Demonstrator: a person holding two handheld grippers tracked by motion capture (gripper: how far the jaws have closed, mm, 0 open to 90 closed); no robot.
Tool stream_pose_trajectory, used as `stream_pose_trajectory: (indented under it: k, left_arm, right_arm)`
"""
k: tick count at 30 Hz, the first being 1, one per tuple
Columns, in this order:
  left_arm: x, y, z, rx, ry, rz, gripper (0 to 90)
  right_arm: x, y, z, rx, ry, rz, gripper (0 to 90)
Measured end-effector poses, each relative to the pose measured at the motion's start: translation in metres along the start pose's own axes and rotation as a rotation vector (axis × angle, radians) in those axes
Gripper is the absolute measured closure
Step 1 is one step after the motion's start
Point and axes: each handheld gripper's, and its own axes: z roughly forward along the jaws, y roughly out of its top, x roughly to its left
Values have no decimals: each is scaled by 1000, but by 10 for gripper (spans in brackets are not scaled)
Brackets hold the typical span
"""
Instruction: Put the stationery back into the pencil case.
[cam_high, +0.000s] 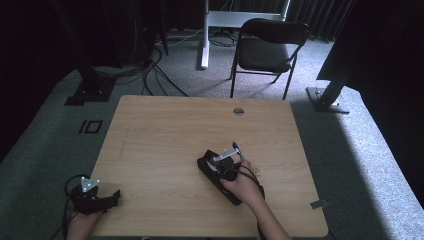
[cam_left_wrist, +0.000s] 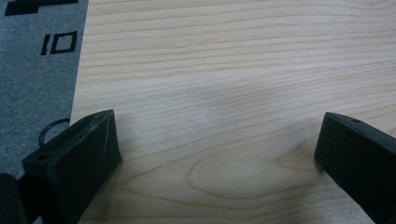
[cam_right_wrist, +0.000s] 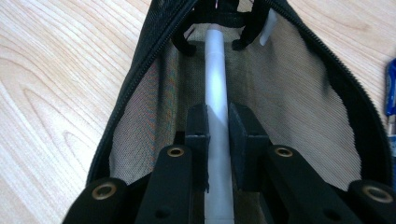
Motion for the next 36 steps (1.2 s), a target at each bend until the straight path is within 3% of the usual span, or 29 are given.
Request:
stream_pose_trajectory:
  k: [7, 13, 29, 36]
  left_arm:
    - [0, 0, 0, 0, 0, -1, 3]
    - [0, 0, 0, 0, 0, 0, 3]
    - [0, 0, 0, 0, 0, 0, 3]
    - [0, 0, 0, 0, 0, 1, 3]
  right_arm:
    - [1, 1, 7, 29, 7, -8, 768]
    - [0, 1, 5, 22, 23, 2, 730]
    - [-6, 7, -28, -102, 56, 20, 718]
    - [-9, 10, -43, -157, 46, 15, 708]
